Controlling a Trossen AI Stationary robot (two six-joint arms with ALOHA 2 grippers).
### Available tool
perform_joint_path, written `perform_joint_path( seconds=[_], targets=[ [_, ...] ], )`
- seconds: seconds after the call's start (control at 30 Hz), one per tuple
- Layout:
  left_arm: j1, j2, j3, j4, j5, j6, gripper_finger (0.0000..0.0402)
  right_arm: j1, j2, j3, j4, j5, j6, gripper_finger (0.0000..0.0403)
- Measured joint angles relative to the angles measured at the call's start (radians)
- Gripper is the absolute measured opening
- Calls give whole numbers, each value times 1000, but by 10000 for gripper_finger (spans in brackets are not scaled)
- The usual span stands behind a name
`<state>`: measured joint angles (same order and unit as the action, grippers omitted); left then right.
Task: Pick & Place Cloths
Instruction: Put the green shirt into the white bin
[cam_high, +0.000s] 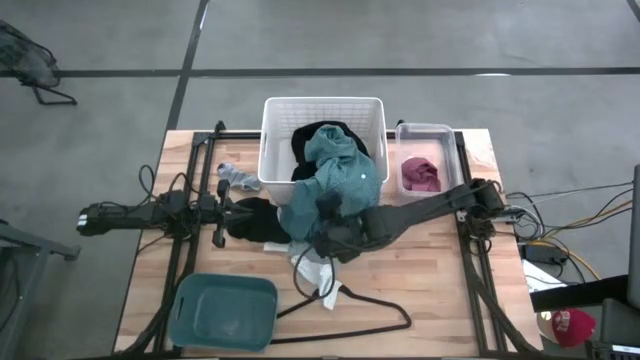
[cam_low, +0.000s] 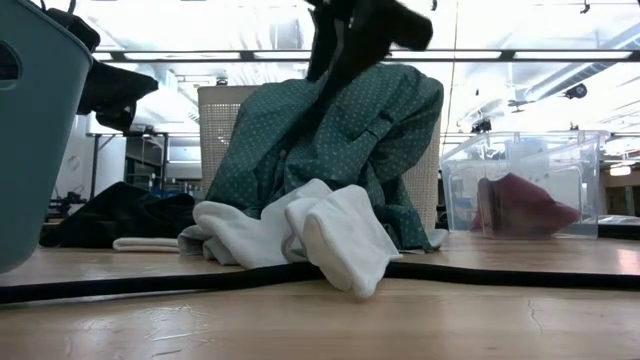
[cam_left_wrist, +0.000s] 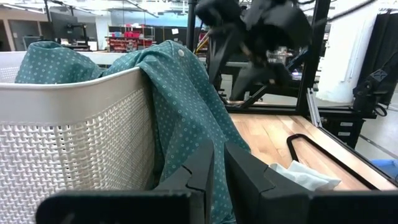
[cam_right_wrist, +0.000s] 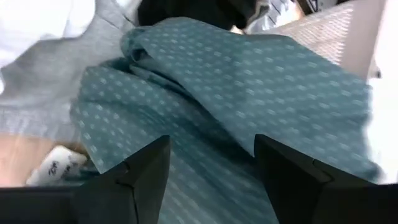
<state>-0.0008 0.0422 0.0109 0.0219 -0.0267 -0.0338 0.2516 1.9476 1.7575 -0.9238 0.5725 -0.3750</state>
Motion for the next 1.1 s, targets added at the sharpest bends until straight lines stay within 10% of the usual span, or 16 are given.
perform_joint_path(
  seconds=[0.6,1.1],
  targets=[
    [0,0,0,0,0,0,44,2,-1,-365,362,42,-178,274],
    [0,0,0,0,0,0,44,-27,12,-256,272,308,-219,17]
  ],
)
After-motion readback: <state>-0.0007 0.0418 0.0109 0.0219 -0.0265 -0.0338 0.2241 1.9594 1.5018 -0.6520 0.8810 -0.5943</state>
